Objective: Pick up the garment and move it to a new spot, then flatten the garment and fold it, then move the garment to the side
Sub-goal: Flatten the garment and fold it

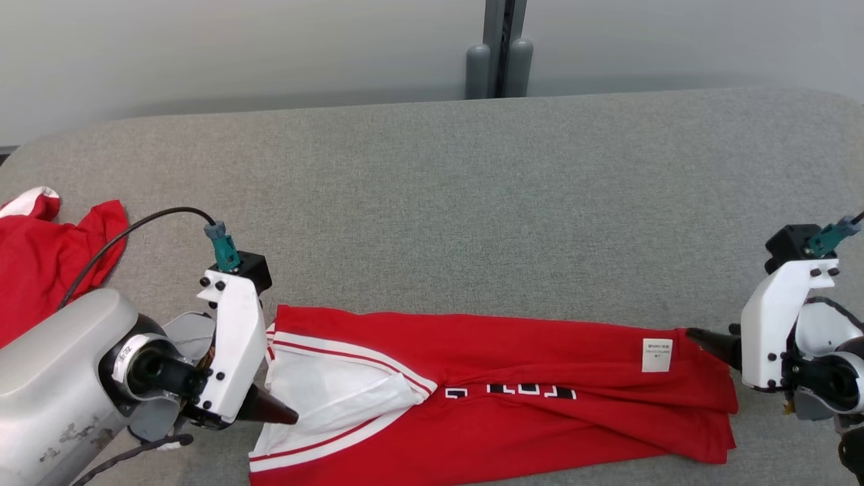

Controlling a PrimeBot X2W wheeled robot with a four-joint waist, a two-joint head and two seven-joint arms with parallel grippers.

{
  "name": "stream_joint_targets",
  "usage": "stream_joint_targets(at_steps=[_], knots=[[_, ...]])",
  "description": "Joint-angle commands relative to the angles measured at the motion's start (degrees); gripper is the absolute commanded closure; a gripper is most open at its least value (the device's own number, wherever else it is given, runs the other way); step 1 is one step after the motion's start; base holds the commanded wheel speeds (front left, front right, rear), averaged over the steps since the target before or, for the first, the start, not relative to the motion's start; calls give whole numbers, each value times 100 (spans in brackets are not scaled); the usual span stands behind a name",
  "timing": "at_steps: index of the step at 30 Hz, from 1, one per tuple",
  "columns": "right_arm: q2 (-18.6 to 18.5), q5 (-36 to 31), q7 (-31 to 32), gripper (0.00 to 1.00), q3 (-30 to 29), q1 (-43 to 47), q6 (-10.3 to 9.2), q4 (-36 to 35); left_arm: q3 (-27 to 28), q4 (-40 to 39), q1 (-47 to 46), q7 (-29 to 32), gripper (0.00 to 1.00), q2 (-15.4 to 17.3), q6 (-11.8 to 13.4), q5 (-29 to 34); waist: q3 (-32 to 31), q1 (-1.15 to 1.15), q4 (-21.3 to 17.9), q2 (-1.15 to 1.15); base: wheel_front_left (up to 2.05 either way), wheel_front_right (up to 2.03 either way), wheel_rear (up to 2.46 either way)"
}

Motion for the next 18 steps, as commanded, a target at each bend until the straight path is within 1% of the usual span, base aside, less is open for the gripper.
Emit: stream_joint_targets(at_steps=[1,4,6,9,11,14,18], knots=[[-16,35,-219,0,-95,-27,10,-102,95,10,48,-133,0,2,-41,10,-125,0,-11,0,0,0,0],[-16,69,-716,0,-254,-41,10,-304,267,-16,-12,-475,0,-22,-113,73,-253,0,-6,0,0,0,0],[16,118,-1150,0,-385,-1,10,-439,404,-44,-55,-848,0,-32,-189,196,-332,0,-3,0,0,0,0],[38,99,-1921,0,-645,120,10,-631,651,-86,-49,-1646,0,-43,-270,503,-418,0,7,0,0,0,0],[81,13,-2445,0,-808,237,10,-706,819,-100,35,-2289,0,-56,-295,744,-469,0,19,0,0,0,0],[179,-117,-3220,0,-1040,428,10,-836,1110,-118,248,-3331,0,-89,-179,1058,-526,0,42,0,0,0,0],[285,-336,-4256,0,-1181,839,10,-1032,1565,-197,685,-4782,0,-160,191,1335,-604,0,80,0,0,0,0]])
